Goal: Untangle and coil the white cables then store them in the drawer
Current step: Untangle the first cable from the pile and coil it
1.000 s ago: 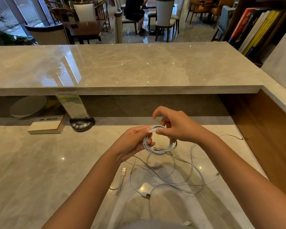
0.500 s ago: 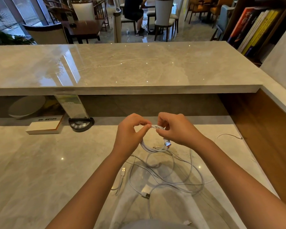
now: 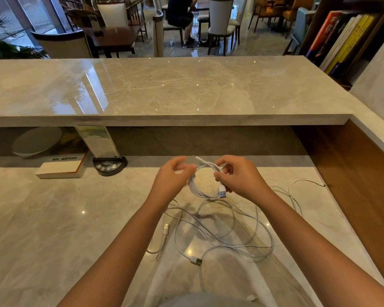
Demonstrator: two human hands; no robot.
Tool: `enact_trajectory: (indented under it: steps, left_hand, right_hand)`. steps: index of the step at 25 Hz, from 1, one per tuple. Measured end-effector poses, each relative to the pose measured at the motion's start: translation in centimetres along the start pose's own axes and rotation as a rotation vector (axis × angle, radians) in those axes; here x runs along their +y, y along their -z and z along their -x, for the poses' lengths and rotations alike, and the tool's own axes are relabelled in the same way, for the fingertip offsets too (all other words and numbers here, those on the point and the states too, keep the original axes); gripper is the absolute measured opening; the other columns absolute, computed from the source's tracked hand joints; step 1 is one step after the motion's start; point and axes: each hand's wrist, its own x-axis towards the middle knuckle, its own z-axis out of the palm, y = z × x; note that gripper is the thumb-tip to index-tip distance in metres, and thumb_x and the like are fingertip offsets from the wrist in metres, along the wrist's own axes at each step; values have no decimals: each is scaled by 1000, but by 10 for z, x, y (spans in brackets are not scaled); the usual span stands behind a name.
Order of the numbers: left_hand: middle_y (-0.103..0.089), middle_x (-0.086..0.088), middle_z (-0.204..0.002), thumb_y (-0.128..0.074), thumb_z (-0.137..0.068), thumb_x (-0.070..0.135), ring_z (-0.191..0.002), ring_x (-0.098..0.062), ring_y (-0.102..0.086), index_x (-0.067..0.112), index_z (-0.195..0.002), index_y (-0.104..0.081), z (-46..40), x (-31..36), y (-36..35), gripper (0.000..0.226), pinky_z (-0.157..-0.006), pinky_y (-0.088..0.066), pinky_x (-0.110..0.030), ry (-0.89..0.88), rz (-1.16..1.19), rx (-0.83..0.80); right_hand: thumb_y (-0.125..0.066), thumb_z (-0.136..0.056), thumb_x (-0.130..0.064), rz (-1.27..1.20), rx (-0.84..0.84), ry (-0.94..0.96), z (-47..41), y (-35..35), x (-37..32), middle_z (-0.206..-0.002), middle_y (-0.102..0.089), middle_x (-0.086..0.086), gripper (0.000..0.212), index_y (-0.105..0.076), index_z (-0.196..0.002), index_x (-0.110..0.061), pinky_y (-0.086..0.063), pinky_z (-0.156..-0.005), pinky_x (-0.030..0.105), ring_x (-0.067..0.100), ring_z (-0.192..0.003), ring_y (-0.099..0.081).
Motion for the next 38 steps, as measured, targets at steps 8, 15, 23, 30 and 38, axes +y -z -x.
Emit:
enact_trajectory:
  steps: [8, 15, 23, 30, 38]
  left_hand:
    - [-61, -10, -79, -51, -93, 14, -63, -11, -65, 4, -107, -67, 17, -10, -3, 24, -65, -57, -24, 232, 479, -145]
    - [-63, -17, -98, -45, -91, -6, -79, -15, -57, 4, -112, -63, 25, -13, 9, 30, -67, -57, -19, 294, 522, -282]
    - [-70, -6, -81, -60, -85, 0, -63, -3, -67, 11, -94, -68, 65, -68, 55, 16, -58, -53, -17, 150, 168, 80]
    - [-71, 0, -84, -62, -83, -1, -73, -7, -69, 10, -95, -71, 137, -156, 121, 19, -67, -57, -21, 239, 10, 175]
    - [-67, 6, -92, -66, -82, 10, -84, -8, -63, 14, -101, -72, 140, -205, 144, 20, -72, -42, -3, 180, -384, 127]
  right_hand:
    - [-62, -87, -25, -119, -95, -82, 3, -6, 5, -67, -68, -1, 11, -69, -92, -17, -44, -46, 18, 8, -48, -54]
    - [-63, -87, -16, -385, -226, -207, 7, -9, 14, -67, -63, 6, 11, -70, -87, -7, -44, -47, 18, 11, -54, -50]
    - [-66, -80, -1, -701, -367, -375, 35, -80, -1, -79, -69, 13, 21, -64, -101, -7, -57, -57, 24, 17, -65, -65]
    - [-66, -78, 3, -637, -315, -426, 104, -199, -18, -64, -63, 5, 16, -66, -83, -12, -57, -56, 25, 13, -57, -64]
    - [-67, -80, -10, -270, -263, -244, 127, -248, -16, -78, -67, -7, 17, -68, -94, -19, -45, -59, 6, 3, -69, -61]
